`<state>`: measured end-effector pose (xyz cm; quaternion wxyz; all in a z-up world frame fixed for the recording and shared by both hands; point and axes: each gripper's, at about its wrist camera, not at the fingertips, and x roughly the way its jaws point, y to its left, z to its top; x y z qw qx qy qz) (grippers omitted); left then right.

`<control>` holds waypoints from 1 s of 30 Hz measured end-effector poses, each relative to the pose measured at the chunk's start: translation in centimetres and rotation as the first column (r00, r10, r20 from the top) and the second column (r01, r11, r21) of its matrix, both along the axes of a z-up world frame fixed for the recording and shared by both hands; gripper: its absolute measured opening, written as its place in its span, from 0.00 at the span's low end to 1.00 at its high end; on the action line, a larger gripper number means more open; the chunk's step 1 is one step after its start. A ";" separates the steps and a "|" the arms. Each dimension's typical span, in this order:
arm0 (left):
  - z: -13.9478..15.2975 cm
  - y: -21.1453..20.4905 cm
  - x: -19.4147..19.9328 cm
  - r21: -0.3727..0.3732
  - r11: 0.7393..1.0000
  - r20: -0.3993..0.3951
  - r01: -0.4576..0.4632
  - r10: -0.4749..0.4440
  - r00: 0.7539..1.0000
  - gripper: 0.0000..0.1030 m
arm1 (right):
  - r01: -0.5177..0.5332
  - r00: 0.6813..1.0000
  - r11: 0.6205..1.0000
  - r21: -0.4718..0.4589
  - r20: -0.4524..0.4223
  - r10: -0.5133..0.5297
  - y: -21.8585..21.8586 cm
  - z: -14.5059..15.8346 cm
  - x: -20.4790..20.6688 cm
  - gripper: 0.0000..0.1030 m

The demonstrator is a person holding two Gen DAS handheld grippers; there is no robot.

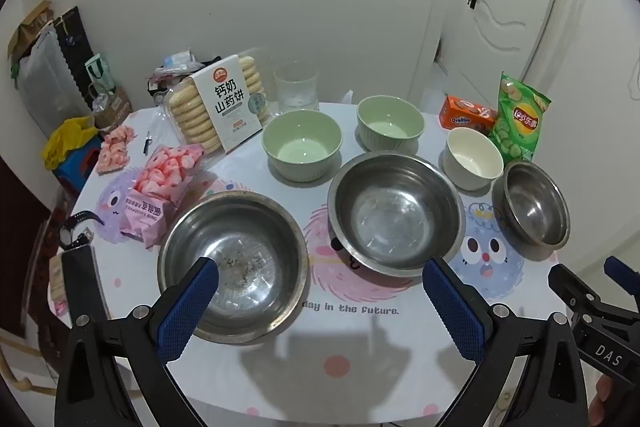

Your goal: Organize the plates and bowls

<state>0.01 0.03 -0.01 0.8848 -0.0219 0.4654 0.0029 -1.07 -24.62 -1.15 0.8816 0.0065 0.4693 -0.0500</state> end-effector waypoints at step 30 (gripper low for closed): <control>-0.1 0.0 0.1 0.005 1.000 -0.003 0.004 -0.004 1.000 1.00 | 0.000 1.000 1.000 0.003 -0.008 0.000 -0.4 -0.4 0.5 1.00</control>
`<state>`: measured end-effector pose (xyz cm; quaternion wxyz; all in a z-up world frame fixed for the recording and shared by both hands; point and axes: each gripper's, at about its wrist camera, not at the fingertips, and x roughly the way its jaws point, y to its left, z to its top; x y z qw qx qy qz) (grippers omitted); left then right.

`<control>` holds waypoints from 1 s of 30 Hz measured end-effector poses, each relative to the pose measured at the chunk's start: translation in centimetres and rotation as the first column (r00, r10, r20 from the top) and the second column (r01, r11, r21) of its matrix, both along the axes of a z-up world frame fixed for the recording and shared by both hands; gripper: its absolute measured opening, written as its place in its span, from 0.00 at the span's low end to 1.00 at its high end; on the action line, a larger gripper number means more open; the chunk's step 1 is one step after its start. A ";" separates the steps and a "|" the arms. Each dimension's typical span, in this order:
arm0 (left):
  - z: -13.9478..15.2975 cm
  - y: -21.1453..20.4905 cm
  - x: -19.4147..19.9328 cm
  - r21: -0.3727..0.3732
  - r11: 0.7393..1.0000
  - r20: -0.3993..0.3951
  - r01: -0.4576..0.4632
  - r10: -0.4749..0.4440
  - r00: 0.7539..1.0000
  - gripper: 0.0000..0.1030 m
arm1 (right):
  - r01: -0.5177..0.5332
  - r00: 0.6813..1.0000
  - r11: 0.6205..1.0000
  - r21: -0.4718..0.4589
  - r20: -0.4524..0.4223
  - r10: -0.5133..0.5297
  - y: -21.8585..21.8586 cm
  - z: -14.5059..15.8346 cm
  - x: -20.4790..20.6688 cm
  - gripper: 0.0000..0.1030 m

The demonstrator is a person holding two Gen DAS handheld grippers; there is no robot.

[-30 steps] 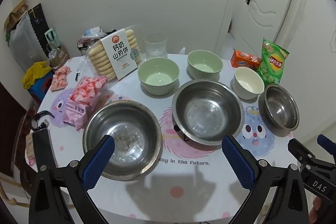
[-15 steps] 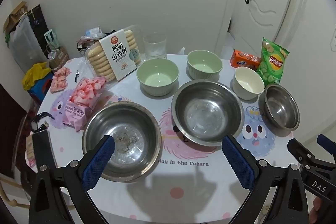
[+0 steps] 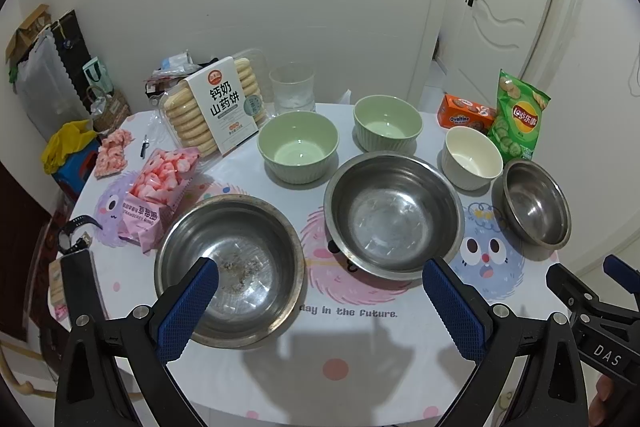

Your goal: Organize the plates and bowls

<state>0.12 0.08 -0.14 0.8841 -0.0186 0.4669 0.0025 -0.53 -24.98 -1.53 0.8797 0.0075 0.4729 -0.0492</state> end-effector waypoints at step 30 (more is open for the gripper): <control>0.0 -0.1 0.0 0.005 1.000 -0.002 0.000 0.000 1.000 1.00 | 0.000 1.000 1.000 0.001 -0.003 0.000 -0.1 0.0 0.3 1.00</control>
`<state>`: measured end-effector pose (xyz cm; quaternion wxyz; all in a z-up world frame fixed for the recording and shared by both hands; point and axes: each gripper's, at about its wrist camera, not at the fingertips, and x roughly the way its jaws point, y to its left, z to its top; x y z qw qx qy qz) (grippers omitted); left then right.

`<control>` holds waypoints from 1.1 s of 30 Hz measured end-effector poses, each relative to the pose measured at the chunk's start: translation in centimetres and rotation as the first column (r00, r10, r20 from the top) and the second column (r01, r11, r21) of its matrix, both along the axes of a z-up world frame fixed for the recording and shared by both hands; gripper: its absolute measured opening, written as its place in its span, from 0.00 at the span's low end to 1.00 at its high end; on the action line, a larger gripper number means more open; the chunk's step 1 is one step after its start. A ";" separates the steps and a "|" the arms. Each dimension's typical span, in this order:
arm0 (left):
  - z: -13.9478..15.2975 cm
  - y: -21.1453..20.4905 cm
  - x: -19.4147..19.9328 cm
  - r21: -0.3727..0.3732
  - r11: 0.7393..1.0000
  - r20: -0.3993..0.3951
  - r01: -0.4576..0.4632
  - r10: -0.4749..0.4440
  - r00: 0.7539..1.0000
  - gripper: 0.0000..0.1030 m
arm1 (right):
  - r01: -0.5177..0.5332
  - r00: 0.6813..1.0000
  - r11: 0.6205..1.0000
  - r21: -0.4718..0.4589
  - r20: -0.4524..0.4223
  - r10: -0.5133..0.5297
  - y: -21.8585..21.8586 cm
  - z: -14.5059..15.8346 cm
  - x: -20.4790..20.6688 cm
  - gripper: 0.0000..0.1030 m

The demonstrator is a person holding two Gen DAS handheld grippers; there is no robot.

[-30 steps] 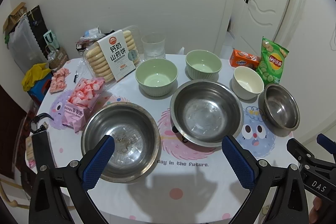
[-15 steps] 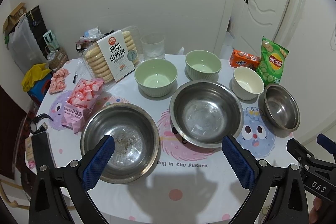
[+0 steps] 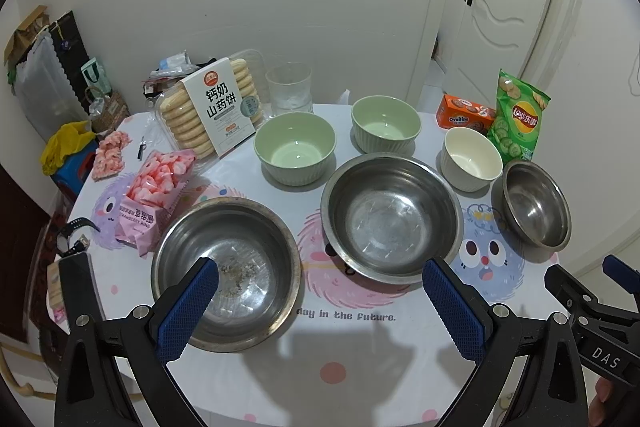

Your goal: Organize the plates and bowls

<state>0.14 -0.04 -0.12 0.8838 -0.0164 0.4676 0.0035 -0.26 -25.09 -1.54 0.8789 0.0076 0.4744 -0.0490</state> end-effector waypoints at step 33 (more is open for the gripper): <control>0.0 -0.2 0.2 0.002 1.000 0.001 0.001 -0.001 1.000 1.00 | -0.001 1.000 1.000 0.002 -0.006 0.001 -0.2 -0.4 0.5 1.00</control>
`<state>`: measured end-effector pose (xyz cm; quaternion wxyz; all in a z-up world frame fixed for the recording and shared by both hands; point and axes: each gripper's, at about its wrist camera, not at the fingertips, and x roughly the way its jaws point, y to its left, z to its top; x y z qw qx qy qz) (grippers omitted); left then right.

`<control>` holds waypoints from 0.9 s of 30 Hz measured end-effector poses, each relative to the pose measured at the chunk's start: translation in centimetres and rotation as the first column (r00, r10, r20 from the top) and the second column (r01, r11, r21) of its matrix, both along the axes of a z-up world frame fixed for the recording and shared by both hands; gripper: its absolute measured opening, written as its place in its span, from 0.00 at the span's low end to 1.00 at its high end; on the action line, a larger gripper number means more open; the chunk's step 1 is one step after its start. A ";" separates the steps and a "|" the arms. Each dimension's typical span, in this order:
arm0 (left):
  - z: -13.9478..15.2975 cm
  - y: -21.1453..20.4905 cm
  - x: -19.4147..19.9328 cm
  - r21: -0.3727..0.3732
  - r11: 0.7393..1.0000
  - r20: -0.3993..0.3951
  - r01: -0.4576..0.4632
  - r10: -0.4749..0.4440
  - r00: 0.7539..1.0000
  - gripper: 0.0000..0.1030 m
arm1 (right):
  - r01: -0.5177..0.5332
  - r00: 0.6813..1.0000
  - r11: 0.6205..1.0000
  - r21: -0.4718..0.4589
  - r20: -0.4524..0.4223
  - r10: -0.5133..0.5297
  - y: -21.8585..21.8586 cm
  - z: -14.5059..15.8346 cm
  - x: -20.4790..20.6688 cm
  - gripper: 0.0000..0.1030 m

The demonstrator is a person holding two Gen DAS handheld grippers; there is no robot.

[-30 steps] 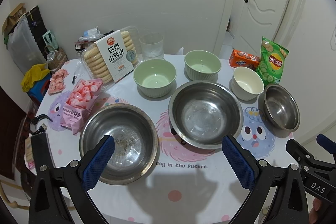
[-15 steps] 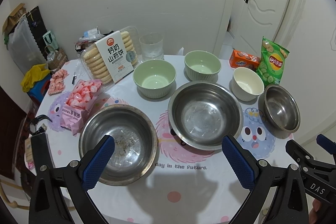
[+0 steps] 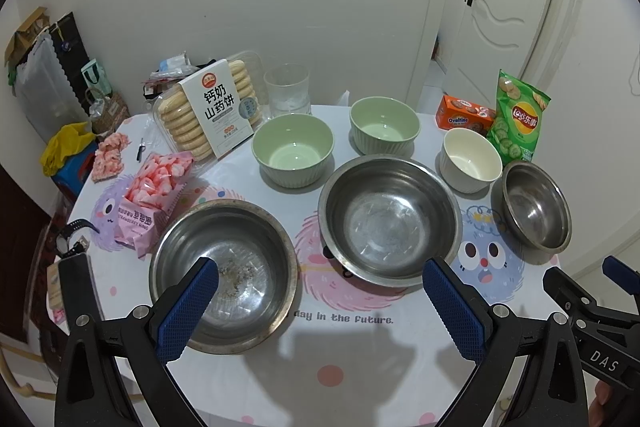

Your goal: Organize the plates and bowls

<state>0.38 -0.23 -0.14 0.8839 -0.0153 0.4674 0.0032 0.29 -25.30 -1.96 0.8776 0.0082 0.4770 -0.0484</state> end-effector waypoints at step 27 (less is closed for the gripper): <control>-1.4 1.4 -0.2 0.055 0.998 -0.006 0.019 -0.019 1.000 1.00 | -0.052 0.999 0.998 -0.020 0.000 0.052 2.5 -0.7 -0.3 1.00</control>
